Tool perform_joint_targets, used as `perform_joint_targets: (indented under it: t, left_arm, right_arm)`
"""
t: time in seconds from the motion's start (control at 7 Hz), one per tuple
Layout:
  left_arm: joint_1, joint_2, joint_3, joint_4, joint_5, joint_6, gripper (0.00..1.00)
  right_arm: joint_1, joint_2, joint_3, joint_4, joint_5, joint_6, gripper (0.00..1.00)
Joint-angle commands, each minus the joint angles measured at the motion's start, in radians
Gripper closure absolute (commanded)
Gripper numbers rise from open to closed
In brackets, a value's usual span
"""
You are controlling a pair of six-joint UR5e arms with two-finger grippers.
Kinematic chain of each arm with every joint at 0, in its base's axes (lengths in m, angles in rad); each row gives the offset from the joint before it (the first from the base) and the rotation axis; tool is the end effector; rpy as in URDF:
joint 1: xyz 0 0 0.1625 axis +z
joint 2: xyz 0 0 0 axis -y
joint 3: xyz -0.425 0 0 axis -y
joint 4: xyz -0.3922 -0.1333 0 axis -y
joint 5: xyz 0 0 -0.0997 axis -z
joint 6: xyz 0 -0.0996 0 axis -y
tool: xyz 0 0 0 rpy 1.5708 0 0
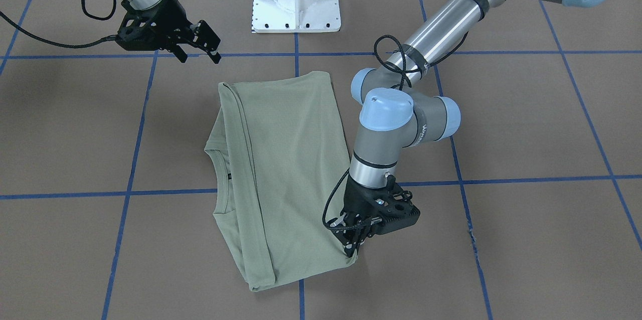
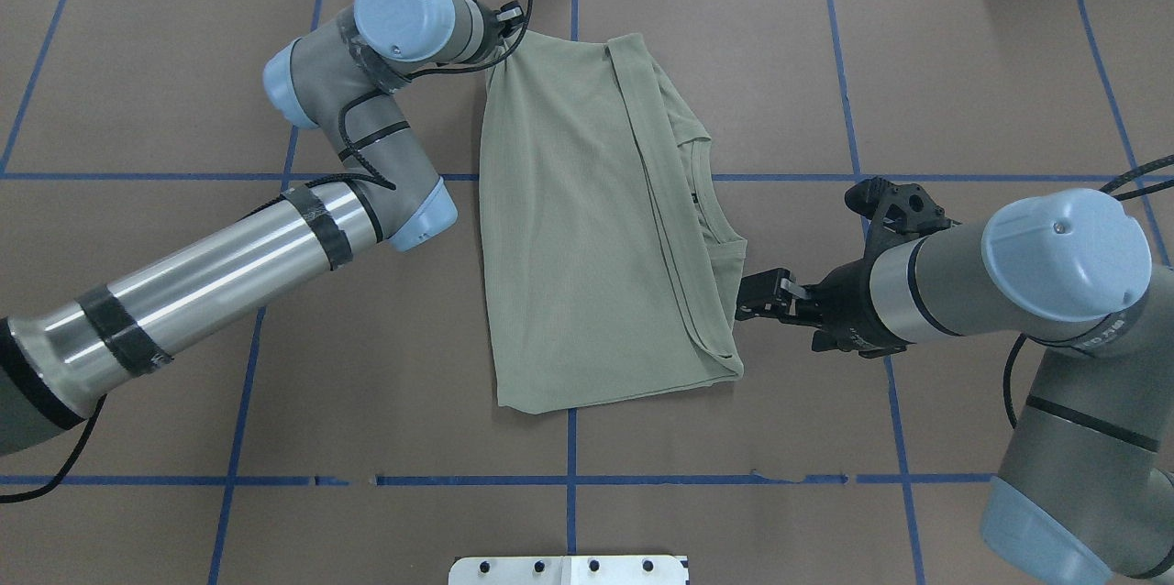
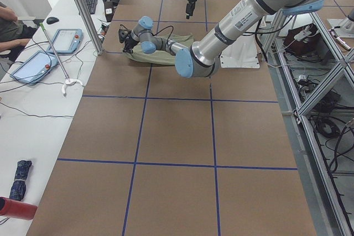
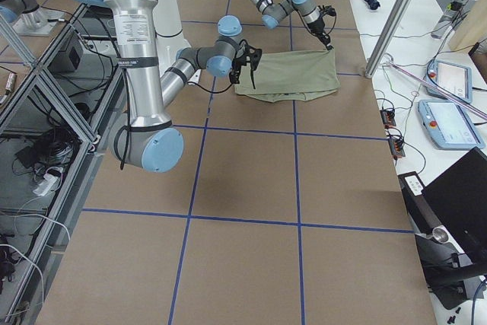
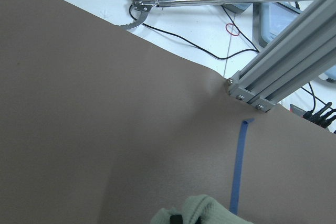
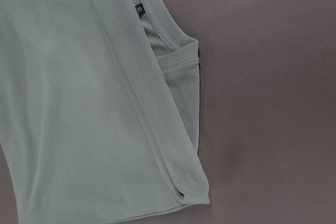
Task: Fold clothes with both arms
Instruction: 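Push the shirt corner away from the robot with the left gripper, rotating it upright, then release the shirt and raise the left gripper while the right gripper moves inward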
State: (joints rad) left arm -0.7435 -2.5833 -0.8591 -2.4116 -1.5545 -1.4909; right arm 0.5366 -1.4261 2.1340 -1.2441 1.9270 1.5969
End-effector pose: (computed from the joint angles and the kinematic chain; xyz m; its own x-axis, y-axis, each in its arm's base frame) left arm 0.5470 -0.6862 0.2222 0.3602 -0.2228 -0.9059 0.6610 0.7461 0.0793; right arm -0.3711 -0.3354 0.2900 0.4331 0.2861 0.8547 -0.2329 0.9516 -0.2005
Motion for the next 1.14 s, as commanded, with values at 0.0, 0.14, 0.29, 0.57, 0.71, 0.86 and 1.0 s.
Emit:
perform_joint_targets:
  t: [0.0, 0.14, 0.29, 0.57, 0.71, 0.86, 1.0]
  left_arm:
    - [0.003, -0.009, 0.028, -0.018, 0.036, 0.102, 0.01]
    - [0.003, -0.009, 0.028, -0.015, 0.037, 0.118, 0.00]
    - [-0.007, -0.009, 0.023, -0.014, 0.034, 0.202, 0.00]
    - [-0.042, 0.015, -0.076, 0.023, -0.145, 0.224, 0.00]
    - [-0.060, 0.073, -0.194, 0.092, -0.270, 0.263, 0.00]
    - [-0.069, 0.183, -0.380, 0.183, -0.310, 0.287, 0.00]
    - [-0.076, 0.284, -0.555, 0.265, -0.343, 0.337, 0.00]
  right_arm:
    - [-0.001, 0.001, -0.006, 0.000, -0.002, 0.000, 0.00]
    - [-0.001, 0.003, -0.012, 0.000, -0.002, 0.002, 0.00]
    - [-0.001, 0.003, -0.020, 0.000, -0.003, 0.000, 0.00]
    - [-0.006, 0.025, -0.057, -0.005, -0.016, -0.003, 0.00]
    - [-0.012, 0.065, -0.106, -0.030, -0.028, -0.008, 0.00]
    - [-0.036, 0.170, -0.132, -0.192, -0.057, -0.017, 0.00]
    - [-0.052, 0.285, -0.184, -0.339, -0.059, -0.078, 0.00]
